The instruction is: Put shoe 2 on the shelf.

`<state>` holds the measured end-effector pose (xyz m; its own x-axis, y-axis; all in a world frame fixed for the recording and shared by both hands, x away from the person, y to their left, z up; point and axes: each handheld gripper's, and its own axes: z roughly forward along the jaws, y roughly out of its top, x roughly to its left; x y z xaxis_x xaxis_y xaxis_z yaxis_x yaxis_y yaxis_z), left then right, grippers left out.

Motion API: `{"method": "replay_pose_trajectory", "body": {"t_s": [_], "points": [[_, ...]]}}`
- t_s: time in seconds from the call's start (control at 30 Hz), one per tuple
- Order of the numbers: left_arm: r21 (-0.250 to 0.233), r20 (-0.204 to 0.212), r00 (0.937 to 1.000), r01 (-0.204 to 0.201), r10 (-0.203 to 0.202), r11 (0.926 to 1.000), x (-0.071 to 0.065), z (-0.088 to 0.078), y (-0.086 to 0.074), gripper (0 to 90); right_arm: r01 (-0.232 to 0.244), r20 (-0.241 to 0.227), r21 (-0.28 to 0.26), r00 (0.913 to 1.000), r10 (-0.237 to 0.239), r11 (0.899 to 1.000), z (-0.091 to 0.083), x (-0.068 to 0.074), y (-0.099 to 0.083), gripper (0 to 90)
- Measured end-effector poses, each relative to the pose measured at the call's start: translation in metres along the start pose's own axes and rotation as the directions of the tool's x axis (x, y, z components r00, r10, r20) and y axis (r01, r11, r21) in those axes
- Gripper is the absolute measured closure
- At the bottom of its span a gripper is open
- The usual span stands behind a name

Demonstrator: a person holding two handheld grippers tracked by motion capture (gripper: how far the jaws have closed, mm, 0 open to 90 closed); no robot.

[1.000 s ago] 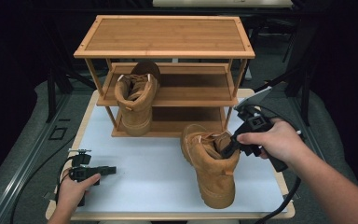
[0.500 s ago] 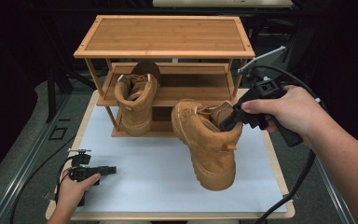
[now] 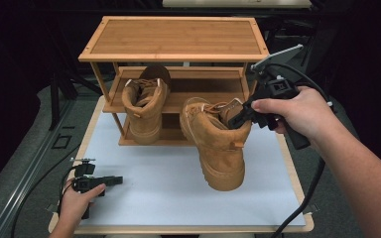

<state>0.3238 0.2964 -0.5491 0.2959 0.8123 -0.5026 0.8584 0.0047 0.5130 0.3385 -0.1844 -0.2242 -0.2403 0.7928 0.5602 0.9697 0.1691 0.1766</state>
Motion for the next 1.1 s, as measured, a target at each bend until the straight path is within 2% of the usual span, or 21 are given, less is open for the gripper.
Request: {"method": "replay_pose_trajectory", "body": {"t_s": [0.13,0.2,0.3,0.33,0.43,0.57,0.67,0.7,0.73,0.77,0.8,0.87,0.93,0.97,1.03,1.1], "points": [[0.003,0.002,1.0,0.002,-0.002,1.0,0.001,0.001,0.0,49.8,0.005,-0.01,-0.022,0.9999,-0.005,1.0,-0.005,0.0,0.006,79.1],[0.006,0.002,1.0,0.001,-0.001,1.0,0.001,0.001,0.0,49.8,-0.006,-0.028,-0.06,0.9996,0.004,0.998,-0.009,-0.003,0.013,79.1],[0.006,0.002,1.0,0.0,0.0,1.0,0.001,0.001,0.0,49.8,-0.013,-0.025,-0.085,0.9996,0.01,0.996,-0.011,-0.004,0.019,79.2],[0.006,0.001,1.0,0.0,0.0,1.0,0.001,0.001,0.0,49.8,-0.026,-0.015,-0.108,0.9996,0.025,0.994,-0.008,-0.006,0.025,79.1],[0.006,0.0,1.0,-0.002,0.002,1.0,0.0,0.002,0.0,49.8,-0.028,0.004,-0.119,0.9996,0.029,0.993,-0.003,-0.007,0.034,79.2],[0.013,-0.003,1.0,-0.004,0.004,0.9999,0.002,0.004,0.0,50.0,-0.049,0.018,-0.161,0.9985,0.052,0.986,0.006,-0.012,0.052,79.2],[0.012,-0.004,1.0,-0.005,0.005,0.9999,0.002,0.003,0.0,50.0,-0.066,0.014,-0.21,0.9974,0.071,0.976,0.013,-0.019,0.062,79.2],[0.01,-0.003,1.0,-0.001,0.001,0.9999,0.003,0.003,0.0,50.0,-0.069,0.012,-0.242,0.9972,0.074,0.968,0.018,-0.023,0.067,79.2],[0.01,-0.003,1.0,-0.001,0.001,0.9999,0.003,0.003,0.0,49.9,-0.069,0.012,-0.242,0.9972,0.074,0.968,0.018,-0.023,0.067,79.2],[0.008,-0.006,1.0,-0.001,0.001,1.0,0.003,0.002,0.0,49.9,-0.082,0.014,-0.27,0.9959,0.089,0.959,0.025,-0.027,0.072,79.2],[0.008,-0.006,1.0,-0.001,0.001,1.0,0.003,0.002,0.0,49.9,-0.082,0.014,-0.27,0.9959,0.089,0.959,0.025,-0.027,0.072,79.2],[0.007,-0.004,1.0,-0.003,0.003,1.0,0.004,0.001,0.001,49.9,-0.09,0.023,-0.309,0.9945,0.102,0.947,0.035,-0.031,0.077,79.2],[0.001,-0.006,1.0,0.001,-0.001,1.0,0.003,0.001,0.001,49.9,-0.093,0.023,-0.317,0.9941,0.106,0.944,0.037,-0.032,0.079,79.2],[0.002,-0.005,1.0,-0.003,0.003,1.0,0.003,0.001,0.001,49.9,-0.082,0.035,-0.345,0.9943,0.101,0.935,0.043,-0.033,0.081,79.1],[0.001,-0.004,1.0,-0.003,0.003,1.0,0.004,0.001,0.001,49.9,-0.089,0.025,-0.376,0.994,0.106,0.922,0.046,-0.034,0.082,79.2],[-0.001,-0.004,1.0,-0.003,0.003,1.0,0.003,0.001,0.001,50.0,-0.089,0.014,-0.394,0.9946,0.103,0.915,0.049,-0.035,0.084,79.1]]}}
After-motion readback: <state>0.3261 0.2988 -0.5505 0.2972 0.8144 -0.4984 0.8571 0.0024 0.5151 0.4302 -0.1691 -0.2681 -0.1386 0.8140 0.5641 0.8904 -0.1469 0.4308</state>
